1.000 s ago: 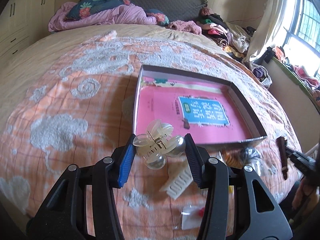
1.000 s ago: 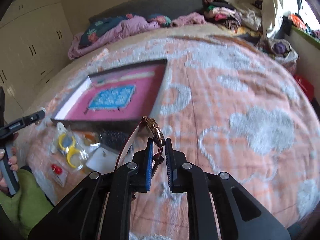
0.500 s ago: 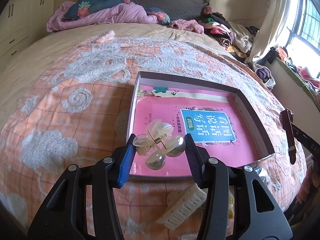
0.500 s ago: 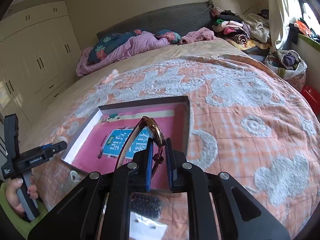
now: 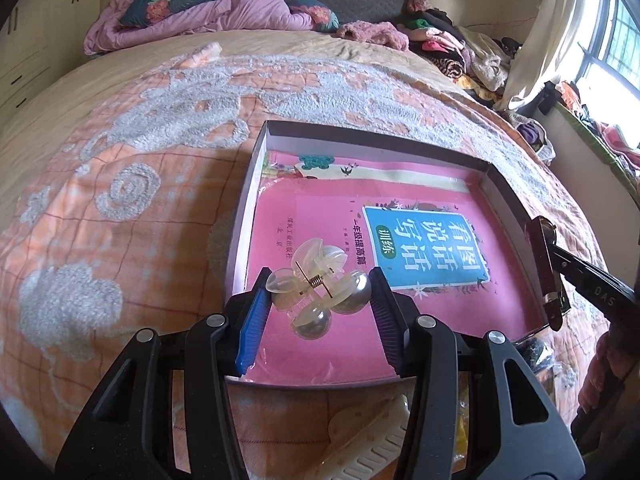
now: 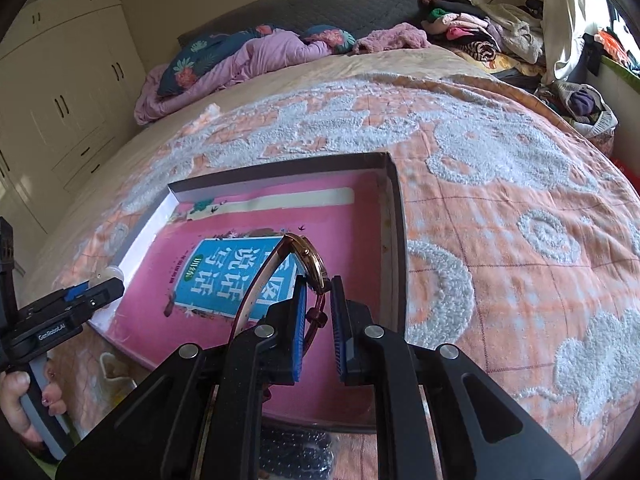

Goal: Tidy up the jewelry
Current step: 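Carry the clip and watch into the pink-lined box and open both tools, then pull both open tools back out of the box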

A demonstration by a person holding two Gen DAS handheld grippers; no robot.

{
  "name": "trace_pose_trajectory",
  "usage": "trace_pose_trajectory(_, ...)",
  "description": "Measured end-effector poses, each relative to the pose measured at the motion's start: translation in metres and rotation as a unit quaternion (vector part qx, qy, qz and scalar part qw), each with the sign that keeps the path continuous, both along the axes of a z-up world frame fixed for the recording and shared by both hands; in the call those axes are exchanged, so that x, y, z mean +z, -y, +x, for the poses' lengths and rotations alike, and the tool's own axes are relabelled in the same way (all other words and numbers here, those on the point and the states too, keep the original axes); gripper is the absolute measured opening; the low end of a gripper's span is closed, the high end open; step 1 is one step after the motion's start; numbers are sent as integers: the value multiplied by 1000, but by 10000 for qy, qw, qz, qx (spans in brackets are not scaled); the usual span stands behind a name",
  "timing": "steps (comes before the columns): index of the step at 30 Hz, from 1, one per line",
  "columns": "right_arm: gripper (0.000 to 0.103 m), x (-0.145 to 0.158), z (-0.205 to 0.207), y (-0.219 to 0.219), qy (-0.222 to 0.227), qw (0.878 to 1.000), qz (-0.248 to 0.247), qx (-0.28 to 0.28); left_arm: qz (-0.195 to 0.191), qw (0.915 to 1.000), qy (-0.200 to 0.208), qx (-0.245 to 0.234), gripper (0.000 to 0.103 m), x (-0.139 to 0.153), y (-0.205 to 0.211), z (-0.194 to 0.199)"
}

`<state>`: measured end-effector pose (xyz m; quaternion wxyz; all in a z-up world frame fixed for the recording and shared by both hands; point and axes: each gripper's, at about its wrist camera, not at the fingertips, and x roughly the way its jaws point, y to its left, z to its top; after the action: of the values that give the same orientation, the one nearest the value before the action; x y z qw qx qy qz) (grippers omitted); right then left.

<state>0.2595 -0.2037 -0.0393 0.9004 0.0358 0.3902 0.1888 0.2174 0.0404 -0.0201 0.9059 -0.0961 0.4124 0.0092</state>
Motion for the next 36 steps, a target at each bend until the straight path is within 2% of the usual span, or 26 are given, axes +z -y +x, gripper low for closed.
trace_pose_trajectory(7, 12, -7, 7, -1, -54, 9998, -25, -180, 18, 10000, -52, 18, 40, -4, 0, 0)
trace_pose_trajectory(10, 18, -7, 8, -1, -80, 9997, -40, -241, 3, 10000, -56, 25, 40, -4, -1, 1)
trace_pose_trajectory(12, 18, -6, 7, 0, -60, 9997, -3, -230, 7, 10000, -60, 27, 40, -4, 0, 0)
trace_pose_trajectory(14, 25, -4, 4, 1, -23, 9997, 4, -253, -6, 10000, -53, 36, 43, -4, -1, 0)
trace_pose_trajectory(15, 31, -1, 2, 2, 7, 9996, 37, -267, 1, 10000, -25, 35, 48, -2, -1, -1)
trace_pose_trajectory(18, 54, 9, -7, 9, 127, 9992, 223, -291, 79, 9999, 60, 29, 50, 3, 0, -3)
trace_pose_trajectory(21, 64, 20, -19, 13, 285, 9987, 303, -300, 61, 9999, 130, 40, 56, 9, 0, -7)
trace_pose_trajectory(22, 71, 24, -24, 16, 327, 9984, 358, -289, 64, 9999, 152, 44, 60, 11, 0, -9)
trace_pose_trajectory(24, 77, 31, -32, 20, 422, 9977, 443, -283, 86, 9997, 212, 56, 66, 17, 2, -12)
trace_pose_trajectory(27, 83, 40, -43, 22, 523, 9971, 490, -249, 81, 9995, 305, 76, 77, 25, 4, -19)
trace_pose_trajectory(32, 87, 50, -58, 24, 596, 9964, 584, -157, 43, 9991, 417, 65, 88, 38, 7, -32)
trace_pose_trajectory(36, 87, 55, -68, 25, 622, 9960, 634, -70, 16, 9987, 503, 61, 90, 46, 8, -43)
